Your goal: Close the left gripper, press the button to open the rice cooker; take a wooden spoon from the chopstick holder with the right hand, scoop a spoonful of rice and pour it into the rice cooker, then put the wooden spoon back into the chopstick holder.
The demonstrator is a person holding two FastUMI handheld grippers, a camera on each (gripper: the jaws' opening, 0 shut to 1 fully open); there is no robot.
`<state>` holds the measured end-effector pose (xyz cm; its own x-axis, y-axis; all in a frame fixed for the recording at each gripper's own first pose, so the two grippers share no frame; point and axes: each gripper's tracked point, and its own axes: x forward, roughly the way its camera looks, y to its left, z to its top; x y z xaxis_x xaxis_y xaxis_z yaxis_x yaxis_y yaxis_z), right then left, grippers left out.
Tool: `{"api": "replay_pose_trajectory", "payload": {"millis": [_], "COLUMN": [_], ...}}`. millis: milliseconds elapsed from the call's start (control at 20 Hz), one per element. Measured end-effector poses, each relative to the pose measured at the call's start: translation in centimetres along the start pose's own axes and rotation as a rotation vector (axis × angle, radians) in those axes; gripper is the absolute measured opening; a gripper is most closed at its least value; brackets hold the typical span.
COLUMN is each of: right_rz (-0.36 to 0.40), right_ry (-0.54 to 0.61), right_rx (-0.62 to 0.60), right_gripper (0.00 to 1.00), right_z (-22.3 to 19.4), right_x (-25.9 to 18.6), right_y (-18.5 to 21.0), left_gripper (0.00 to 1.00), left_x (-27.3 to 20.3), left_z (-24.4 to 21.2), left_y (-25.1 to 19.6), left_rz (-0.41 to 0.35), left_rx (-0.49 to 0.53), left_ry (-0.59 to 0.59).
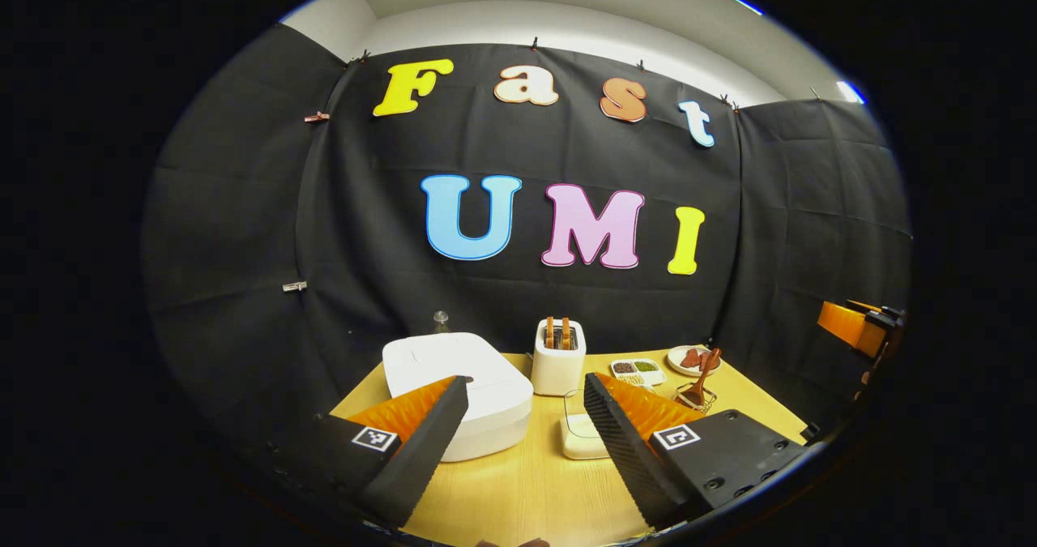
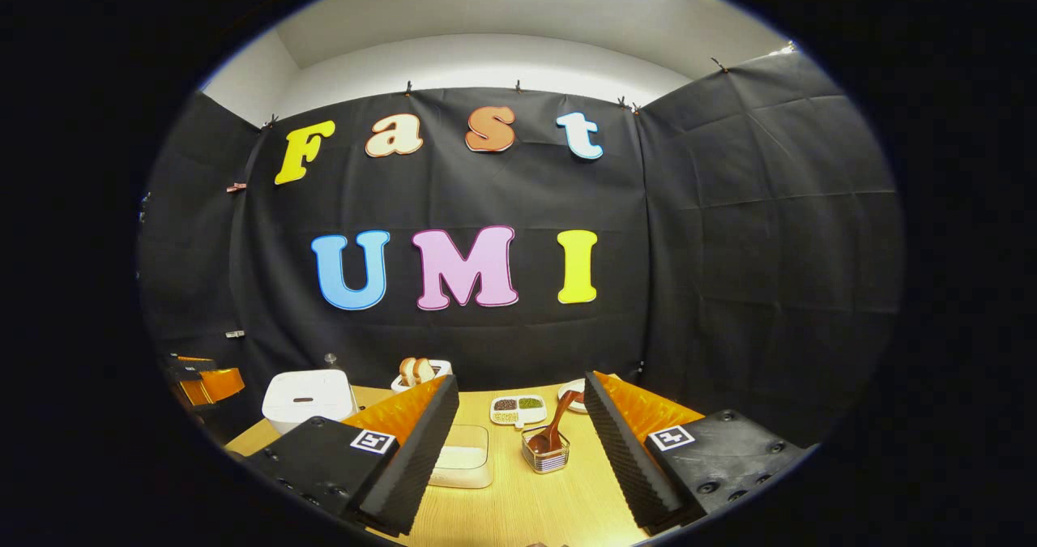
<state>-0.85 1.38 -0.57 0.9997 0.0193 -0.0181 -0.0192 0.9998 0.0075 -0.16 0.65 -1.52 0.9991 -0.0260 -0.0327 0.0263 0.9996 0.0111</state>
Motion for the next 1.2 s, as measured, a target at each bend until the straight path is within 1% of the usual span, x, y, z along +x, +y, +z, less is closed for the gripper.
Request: {"api": "replay_pose_trajectory", "payload": {"millis": [500, 850, 950, 1050, 1100, 1150, 1200], "right_rz": [-0.009, -0.015, -0.019, -0.026, -0.031, -0.035, -0.04], "right_ry": [0.006, 0.016, 0.025, 0.035, 0.042, 0.05, 0.058], "right_rx": [0.018, 0.005, 0.005, -0.001, -0.006, -0.011, -0.016], "right_gripper": [0.97, 0.97, 0.97, 0.97, 0.97, 0.97, 0.97], "right_z": [0.1, -0.2, -0.5, -0.8, -1.1, -1.3, -1.5], "right_x": [0.6, 1.0, 1.0, 1.0, 1.0, 1.0, 1.1], "right_y": [0.2, 0.1, 0.1, -0.1, -0.2, -0.4, -0.6], "left_gripper": [0.99, 0.99, 0.97, 0.91, 0.82, 0.78, 0.65], "left_x": [1.0, 4.8, 6.6, 8.4, 9.4, 10.3, 11.3], "left_z": [0.2, 0.7, 0.8, 0.4, 0.3, 0.2, -0.1], "left_y": [1.4, 3.7, 4.9, 5.7, 6.3, 6.8, 7.2], "left_rz": [0.015, 0.029, 0.038, 0.039, 0.044, 0.044, 0.048], "left_rx": [-0.013, -0.023, -0.036, -0.055, -0.062, -0.067, -0.07], "left_ry": [0.001, 0.038, 0.048, 0.071, 0.082, 0.092, 0.105]}}
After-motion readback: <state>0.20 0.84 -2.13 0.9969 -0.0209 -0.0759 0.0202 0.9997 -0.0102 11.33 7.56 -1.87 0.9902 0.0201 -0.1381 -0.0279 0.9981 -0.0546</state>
